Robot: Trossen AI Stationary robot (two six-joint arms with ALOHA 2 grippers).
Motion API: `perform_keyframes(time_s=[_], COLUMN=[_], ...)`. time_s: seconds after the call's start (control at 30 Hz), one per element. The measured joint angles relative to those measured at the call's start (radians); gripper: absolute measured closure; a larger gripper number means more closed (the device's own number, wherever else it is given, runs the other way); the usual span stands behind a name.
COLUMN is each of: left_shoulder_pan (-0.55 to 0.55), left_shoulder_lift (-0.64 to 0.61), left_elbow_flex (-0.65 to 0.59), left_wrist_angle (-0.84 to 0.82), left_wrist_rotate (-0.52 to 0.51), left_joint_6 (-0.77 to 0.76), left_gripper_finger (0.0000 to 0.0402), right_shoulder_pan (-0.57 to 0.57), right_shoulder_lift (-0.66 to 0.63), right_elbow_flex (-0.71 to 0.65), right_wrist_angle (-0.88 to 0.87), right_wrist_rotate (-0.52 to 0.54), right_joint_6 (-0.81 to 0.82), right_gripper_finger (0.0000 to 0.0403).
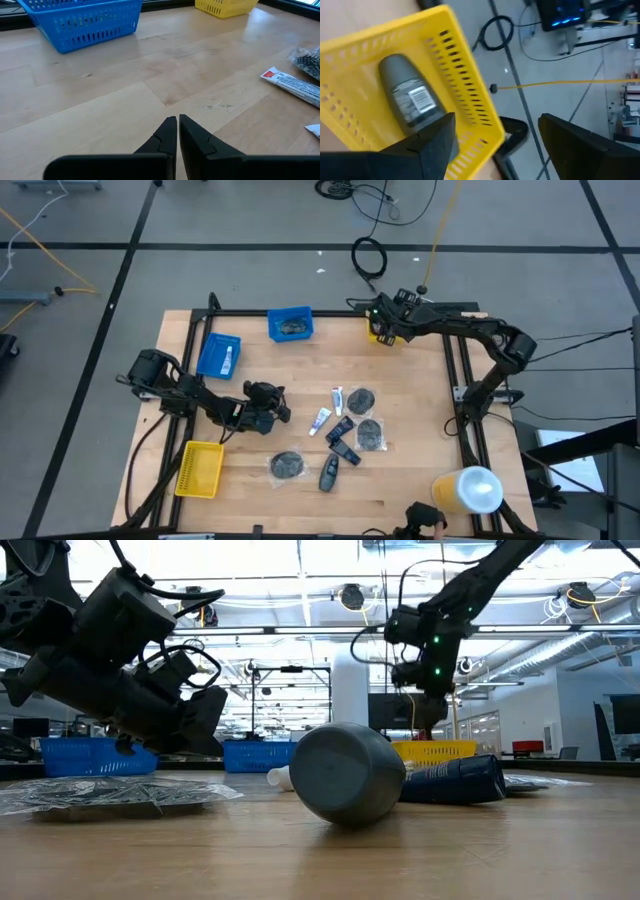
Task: Pick & Place Travel size toiletries
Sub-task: Put the blue shave cream into the bottom yellow bin
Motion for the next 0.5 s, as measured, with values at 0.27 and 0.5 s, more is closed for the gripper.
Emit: perform_keyframes(time_s=[0.27, 0.5], left_shoulder_pan=[0.000, 0.000], left_shoulder_lift=[0.000, 0.000], left_elbow_flex=[0.000, 0.000], left_wrist_angle=[0.000, 0.000], left_wrist_rotate=[0.000, 0.000], left_joint_6=[0.005, 0.003], left_gripper_finger=[0.0382, 0.0382], right_shoulder_pan=[0.124, 0.329], right_shoulder_lift=[-0.141, -0.184], right_elbow_flex=[0.000, -0.172], right_wrist_angle=[0.003, 0.331], right_wrist_rotate=[-0.146, -0.431], right_joint_6=[0.183, 0.296], right_gripper_finger=[0.0134, 0.0146])
